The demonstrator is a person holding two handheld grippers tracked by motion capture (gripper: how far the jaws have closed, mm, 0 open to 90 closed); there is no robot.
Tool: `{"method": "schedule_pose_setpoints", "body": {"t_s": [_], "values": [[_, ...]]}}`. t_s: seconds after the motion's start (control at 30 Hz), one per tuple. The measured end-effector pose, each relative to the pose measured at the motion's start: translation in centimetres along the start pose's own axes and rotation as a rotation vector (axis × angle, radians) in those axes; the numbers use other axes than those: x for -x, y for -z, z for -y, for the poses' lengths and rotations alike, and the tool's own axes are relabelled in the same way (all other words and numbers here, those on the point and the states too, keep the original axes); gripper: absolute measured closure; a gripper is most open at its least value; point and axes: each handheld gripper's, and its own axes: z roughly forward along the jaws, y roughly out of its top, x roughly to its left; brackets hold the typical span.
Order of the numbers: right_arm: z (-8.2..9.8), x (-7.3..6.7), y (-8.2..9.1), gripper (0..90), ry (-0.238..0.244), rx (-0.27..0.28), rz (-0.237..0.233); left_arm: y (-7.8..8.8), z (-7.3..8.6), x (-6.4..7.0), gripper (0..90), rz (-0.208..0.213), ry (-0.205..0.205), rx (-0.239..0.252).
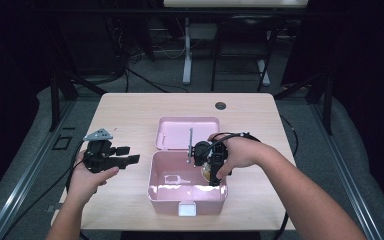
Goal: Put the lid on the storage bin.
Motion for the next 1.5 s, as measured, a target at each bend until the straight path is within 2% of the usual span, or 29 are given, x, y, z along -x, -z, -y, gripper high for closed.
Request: {"method": "schedule_pose_setpoints", "body": {"t_s": [0.13,0.23,0.37,0.43,0.63,0.8,1.03,1.2,1.33,1.5], "values": [[-0.2,-0.1,-0.3,19.4,0.001,-0.01,0.011,0.0,0.0,0.0,42.8,0.0,0.0,0.0],[-0.4,-0.3,-0.6,19.5,0.017,-0.016,0.001,0.0,0.0,0.0,42.8,0.0,0.0,0.0],[-0.5,-0.5,-0.9,19.5,-0.002,0.01,-0.031,0.0,0.0,0.0,42.8,0.002,-0.002,0.0],[-0.5,-0.5,-1.2,19.5,0.005,-0.005,-0.025,0.0,0.0,0.0,42.9,0.001,-0.003,-0.002],[-0.3,-0.3,-2.1,19.5,-0.012,0.003,-0.032,0.0,0.0,0.0,42.8,0.002,-0.002,-0.004],[-0.4,-0.3,-2.6,19.5,0.005,-0.01,-0.021,0.0,0.0,0.0,42.9,0.003,-0.004,-0.005],[-0.4,-0.4,-3.6,19.5,-0.004,-0.004,-0.036,0.0,0.0,0.0,42.8,0.002,-0.004,-0.005],[-0.5,-0.4,-4.0,19.5,0.008,-0.012,-0.026,0.0,0.0,0.0,42.8,0.0,-0.002,-0.004],[-0.5,-0.3,-4.1,19.5,0.002,-0.018,-0.022,0.0,0.0,0.0,42.8,0.0,-0.002,-0.003],[-0.4,-0.3,-4.9,19.5,-0.013,-0.011,-0.038,0.0,0.0,0.0,42.8,0.0,-0.002,-0.004]]}}
